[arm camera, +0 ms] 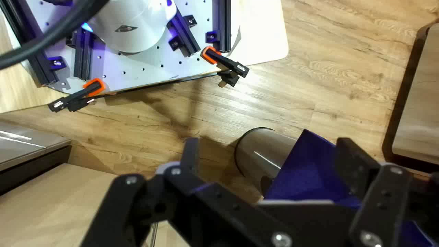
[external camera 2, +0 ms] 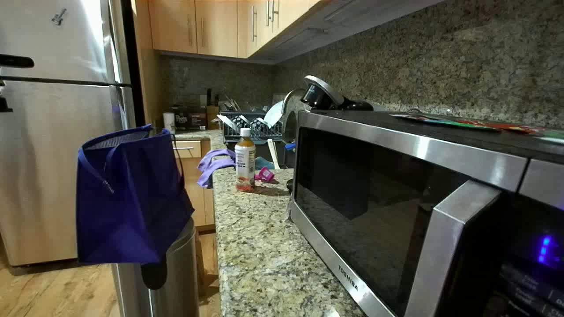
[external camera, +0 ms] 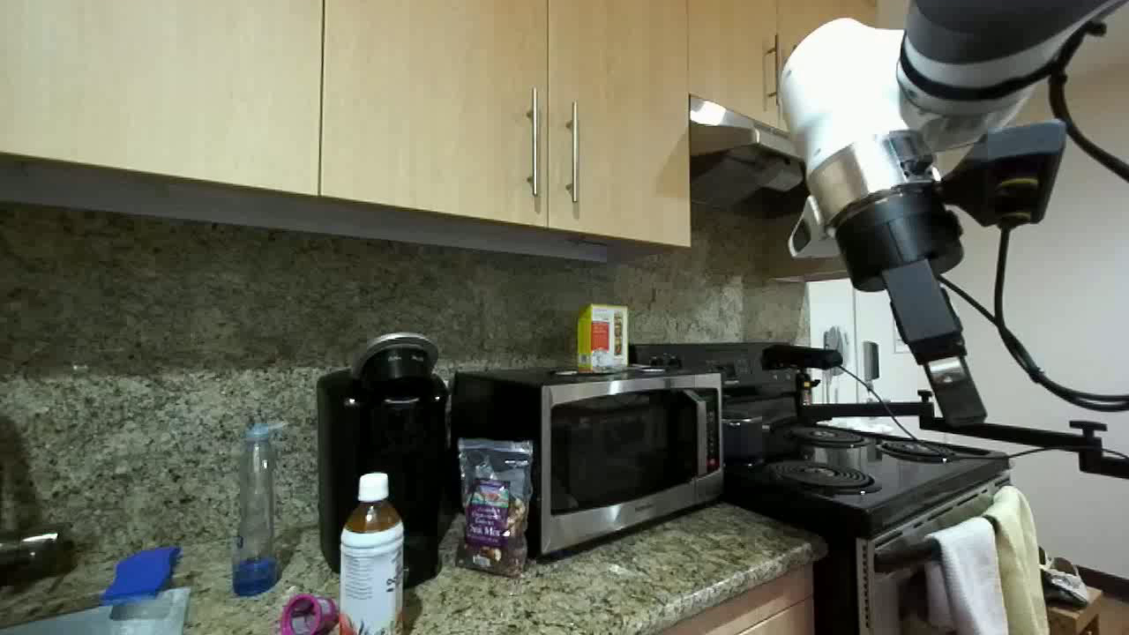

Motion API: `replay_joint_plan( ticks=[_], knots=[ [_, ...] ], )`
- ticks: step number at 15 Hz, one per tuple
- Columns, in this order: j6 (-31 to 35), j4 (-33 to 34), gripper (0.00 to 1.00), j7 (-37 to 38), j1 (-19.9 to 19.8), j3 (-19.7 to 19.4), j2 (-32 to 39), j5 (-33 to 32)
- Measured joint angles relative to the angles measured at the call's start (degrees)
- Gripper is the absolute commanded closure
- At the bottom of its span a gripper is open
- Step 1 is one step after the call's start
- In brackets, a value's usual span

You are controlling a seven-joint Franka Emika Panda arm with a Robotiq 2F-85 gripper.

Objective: Put the white and brown bottle in the blue bag

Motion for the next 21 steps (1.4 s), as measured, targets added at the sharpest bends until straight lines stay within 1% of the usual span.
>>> replay_joint_plan(
  ticks=[5, 7, 9, 12, 15, 18, 21],
  knots=[
    [0.0, 0.04, 0.0, -0.21, -0.45, 0.56, 0.31, 0.0],
    [0.38, 0.29, 0.0, -0.22, -0.52, 1.77, 1.66, 0.0],
    [1.54, 1.57, 0.0, -0.34, -0.48, 4.0, 4.68, -0.01],
    [5.1, 5.41, 0.0, -0.35, 0.02, 7.95, 12.11, -0.47],
    [9.43, 11.47, 0.0, -0.35, 0.23, 11.3, 21.35, -3.23],
    [13.16, 18.76, 0.0, -0.26, 0.89, 12.32, 30.08, -7.44],
    [14.41, 27.05, 0.0, -0.21, 1.73, 12.34, 38.33, -11.72]
  ],
)
